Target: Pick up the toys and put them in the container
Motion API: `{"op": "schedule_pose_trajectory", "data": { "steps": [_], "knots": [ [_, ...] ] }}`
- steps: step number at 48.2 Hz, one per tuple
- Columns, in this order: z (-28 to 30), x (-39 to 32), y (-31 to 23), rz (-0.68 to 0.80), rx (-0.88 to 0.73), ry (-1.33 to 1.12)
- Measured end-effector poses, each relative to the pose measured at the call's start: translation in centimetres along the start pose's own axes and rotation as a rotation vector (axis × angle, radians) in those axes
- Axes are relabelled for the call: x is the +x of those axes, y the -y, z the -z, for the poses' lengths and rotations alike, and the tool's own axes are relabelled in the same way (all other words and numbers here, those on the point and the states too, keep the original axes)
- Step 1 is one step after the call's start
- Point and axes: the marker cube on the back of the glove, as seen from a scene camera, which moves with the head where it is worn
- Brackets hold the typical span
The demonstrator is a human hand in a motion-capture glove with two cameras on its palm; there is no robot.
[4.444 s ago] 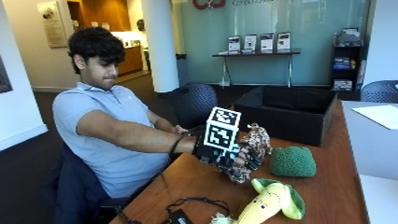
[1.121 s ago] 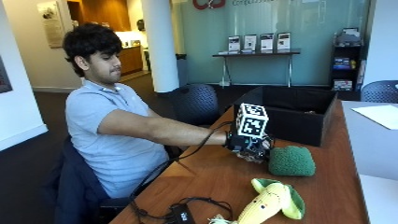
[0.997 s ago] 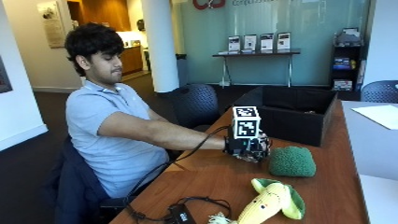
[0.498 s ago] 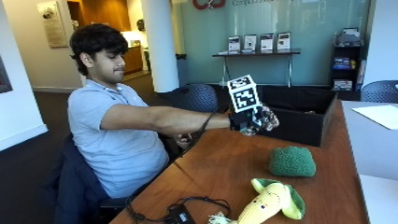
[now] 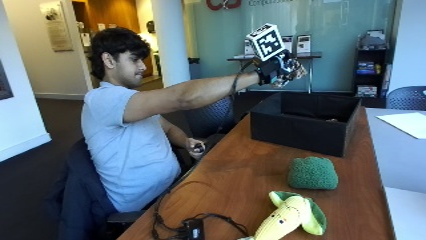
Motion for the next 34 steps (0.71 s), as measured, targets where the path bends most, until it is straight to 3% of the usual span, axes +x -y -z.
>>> {"op": "schedule_pose_trajectory", "data": {
  "steps": [7, 14, 25, 34],
  "knots": [
    [0.2, -4.7, 3.8, 0.013, -0.002, 0.013],
    [-3.3, -11.1, 6.1, 0.104, -0.071, -0.01],
    [-11.6, -17.4, 5.9, 0.143, -0.301, 0.034],
    [-14.5, -17.0, 4.4, 0.188, -0.563, 0.046]
  ]
}}
